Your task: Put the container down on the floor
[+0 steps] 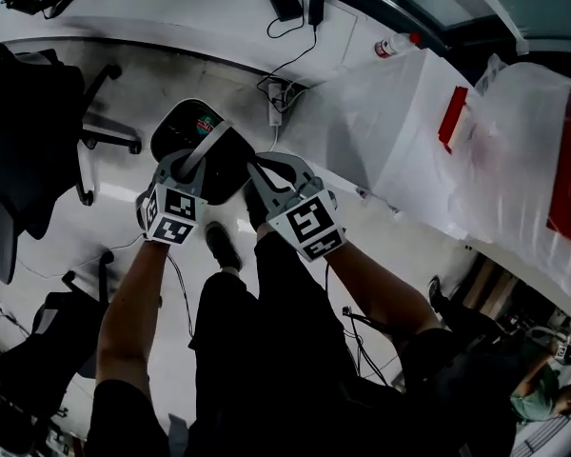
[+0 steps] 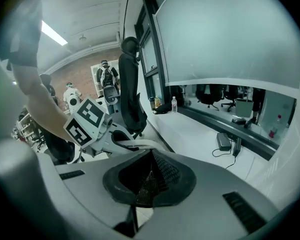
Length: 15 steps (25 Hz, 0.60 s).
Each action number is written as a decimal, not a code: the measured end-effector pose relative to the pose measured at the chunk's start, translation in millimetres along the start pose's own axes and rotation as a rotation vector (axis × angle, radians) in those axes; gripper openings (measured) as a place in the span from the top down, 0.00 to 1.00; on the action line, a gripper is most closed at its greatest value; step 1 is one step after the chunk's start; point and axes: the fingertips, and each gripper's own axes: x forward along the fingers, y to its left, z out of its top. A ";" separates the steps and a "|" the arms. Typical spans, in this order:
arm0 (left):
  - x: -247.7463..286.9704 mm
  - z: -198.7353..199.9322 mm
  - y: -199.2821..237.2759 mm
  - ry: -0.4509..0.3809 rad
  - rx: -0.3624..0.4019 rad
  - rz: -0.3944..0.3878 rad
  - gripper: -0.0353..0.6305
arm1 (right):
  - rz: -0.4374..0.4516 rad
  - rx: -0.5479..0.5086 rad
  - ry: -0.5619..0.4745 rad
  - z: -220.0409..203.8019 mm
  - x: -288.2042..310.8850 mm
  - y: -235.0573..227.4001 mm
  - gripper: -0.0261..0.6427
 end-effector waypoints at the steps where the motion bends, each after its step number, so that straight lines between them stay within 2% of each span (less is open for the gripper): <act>1: 7.8 -3.1 0.1 0.002 0.000 -0.006 0.87 | -0.001 0.003 0.005 -5.3 3.9 -2.7 0.95; 7: 55.7 -25.2 2.4 0.020 -0.004 -0.024 0.87 | 0.000 0.022 0.007 -34.4 25.2 -15.1 0.95; 15: 115.9 -68.1 1.8 0.089 -0.001 -0.027 0.87 | 0.034 0.082 0.071 -81.7 52.6 -13.9 0.95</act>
